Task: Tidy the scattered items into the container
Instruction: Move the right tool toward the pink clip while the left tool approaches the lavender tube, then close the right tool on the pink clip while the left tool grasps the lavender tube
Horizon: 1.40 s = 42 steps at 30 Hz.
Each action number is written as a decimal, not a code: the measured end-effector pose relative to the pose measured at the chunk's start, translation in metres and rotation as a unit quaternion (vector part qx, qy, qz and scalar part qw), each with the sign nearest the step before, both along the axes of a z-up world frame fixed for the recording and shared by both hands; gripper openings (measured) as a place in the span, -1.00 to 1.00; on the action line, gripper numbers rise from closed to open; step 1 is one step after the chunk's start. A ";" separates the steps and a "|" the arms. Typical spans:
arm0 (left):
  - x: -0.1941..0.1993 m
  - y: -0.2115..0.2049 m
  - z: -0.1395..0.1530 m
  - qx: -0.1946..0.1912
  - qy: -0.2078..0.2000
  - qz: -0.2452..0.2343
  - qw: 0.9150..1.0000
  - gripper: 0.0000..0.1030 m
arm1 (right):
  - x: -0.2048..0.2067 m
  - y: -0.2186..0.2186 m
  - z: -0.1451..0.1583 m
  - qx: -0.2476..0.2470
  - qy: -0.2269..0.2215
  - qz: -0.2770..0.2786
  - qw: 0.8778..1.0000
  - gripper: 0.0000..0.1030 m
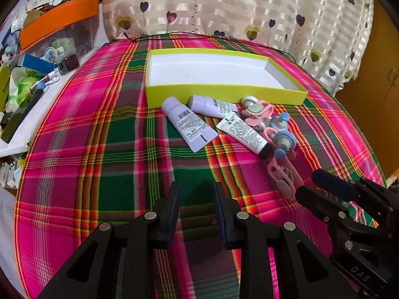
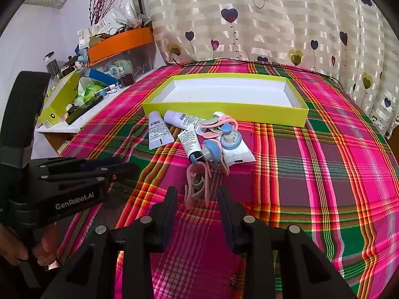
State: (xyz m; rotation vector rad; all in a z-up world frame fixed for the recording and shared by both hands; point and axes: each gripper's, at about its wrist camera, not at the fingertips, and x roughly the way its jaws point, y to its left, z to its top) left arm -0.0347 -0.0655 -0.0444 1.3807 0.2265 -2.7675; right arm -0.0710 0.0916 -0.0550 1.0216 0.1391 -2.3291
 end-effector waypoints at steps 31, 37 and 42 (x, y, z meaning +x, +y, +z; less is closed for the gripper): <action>-0.052 -0.024 0.005 0.076 0.025 -0.001 0.997 -0.46 | -0.019 -0.016 -0.016 0.022 -0.014 -0.008 1.000 -0.35; -0.069 -0.023 -0.004 0.072 0.014 0.020 0.997 -0.44 | -0.020 -0.016 -0.016 0.021 -0.016 -0.006 1.000 -0.35; -0.079 -0.023 -0.006 0.064 0.013 0.032 0.997 -0.41 | -0.020 -0.016 -0.017 0.021 -0.014 -0.004 1.000 -0.35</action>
